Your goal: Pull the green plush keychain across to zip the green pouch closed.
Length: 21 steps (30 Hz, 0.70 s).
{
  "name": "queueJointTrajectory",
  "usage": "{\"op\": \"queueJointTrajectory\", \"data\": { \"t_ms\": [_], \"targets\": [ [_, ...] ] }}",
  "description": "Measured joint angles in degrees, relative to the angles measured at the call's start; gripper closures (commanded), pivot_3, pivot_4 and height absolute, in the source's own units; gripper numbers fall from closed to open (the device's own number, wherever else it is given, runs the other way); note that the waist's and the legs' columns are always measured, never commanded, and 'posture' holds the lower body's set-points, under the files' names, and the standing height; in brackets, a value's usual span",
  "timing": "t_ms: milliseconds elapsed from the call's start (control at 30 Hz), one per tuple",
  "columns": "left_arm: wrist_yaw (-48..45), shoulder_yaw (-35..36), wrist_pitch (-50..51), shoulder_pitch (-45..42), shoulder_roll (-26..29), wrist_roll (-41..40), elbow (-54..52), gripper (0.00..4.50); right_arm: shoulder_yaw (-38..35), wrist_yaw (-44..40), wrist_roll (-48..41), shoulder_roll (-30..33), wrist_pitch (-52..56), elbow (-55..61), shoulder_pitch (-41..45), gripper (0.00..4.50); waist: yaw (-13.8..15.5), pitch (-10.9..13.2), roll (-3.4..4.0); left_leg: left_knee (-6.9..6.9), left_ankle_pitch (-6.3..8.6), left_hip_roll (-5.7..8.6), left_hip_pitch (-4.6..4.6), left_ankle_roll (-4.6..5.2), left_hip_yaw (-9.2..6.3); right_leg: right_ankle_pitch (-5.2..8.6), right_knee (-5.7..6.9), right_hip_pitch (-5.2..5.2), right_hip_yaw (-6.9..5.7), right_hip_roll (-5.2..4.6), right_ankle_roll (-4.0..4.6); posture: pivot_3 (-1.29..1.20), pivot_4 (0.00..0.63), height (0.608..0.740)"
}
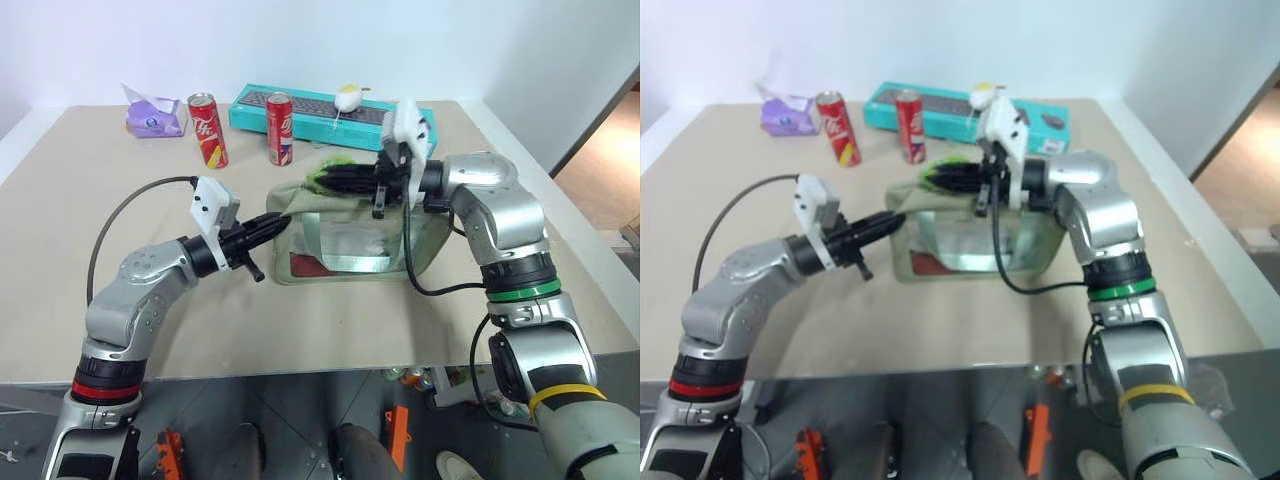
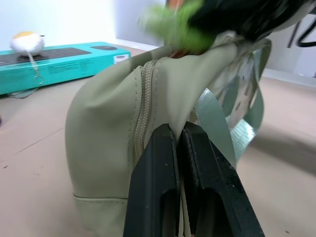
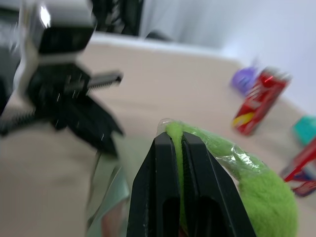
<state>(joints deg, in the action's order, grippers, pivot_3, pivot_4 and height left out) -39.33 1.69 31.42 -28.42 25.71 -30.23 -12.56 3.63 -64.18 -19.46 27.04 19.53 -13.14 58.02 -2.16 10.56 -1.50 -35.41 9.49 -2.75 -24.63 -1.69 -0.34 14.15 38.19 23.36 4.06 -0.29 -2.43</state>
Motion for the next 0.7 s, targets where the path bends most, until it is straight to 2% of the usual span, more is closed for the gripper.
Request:
{"op": "queueJointTrajectory", "data": {
  "t_ms": [267,700],
  "targets": [
    [0.96,-0.66,-0.31,-2.53,-0.05,1.47,0.81,4.5,-5.88,5.55,-1.63,3.11,-0.68,4.3,-1.52,4.47,0.0,0.0,0.0,0.02,0.0,0.01,-0.01,0.0,0.03,0.0,-0.02,0.02,0.02,-0.01,0.01,0.0,0.15,0.74],
    [2.67,0.03,0.0,-2.69,-1.62,1.02,3.13,4.5,-7.25,8.09,-1.75,8.55,-1.51,6.95,-6.63,4.47,0.02,0.0,0.0,0.0,0.0,0.02,-0.01,0.0,0.02,0.01,-0.02,0.01,0.02,-0.02,-0.02,0.0,0.15,0.74]
  ]
}}
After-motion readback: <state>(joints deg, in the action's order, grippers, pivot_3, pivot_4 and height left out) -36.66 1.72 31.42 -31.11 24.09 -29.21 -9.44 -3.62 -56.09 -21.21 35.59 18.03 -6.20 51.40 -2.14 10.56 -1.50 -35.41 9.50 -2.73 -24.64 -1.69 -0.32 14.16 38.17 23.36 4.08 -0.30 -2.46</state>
